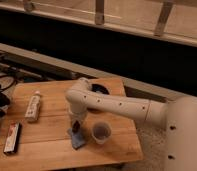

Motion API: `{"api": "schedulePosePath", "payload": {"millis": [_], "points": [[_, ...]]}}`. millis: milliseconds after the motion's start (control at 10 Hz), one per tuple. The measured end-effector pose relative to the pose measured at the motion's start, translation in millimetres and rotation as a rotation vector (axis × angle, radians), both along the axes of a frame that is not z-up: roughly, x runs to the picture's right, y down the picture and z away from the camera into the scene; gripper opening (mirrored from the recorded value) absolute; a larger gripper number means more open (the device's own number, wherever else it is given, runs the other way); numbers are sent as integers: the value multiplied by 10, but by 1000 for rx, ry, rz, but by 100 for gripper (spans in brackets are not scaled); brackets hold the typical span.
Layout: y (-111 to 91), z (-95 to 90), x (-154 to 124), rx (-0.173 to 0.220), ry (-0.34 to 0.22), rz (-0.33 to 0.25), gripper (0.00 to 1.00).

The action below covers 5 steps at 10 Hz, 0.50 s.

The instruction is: Place the pepper on the white sponge

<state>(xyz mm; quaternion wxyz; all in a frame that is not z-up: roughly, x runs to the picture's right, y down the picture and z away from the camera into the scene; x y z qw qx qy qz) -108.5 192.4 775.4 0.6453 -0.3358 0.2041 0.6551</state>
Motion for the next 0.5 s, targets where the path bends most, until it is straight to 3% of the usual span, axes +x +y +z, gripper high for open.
{"api": "schedulePosePath", "payload": {"millis": [200,400,500], "points": [[-21,7,-63,3,-8,-1,43],[-33,16,-109,3,-11,-5,51],[-9,-2,-47,2,-6,-5,47]]}}
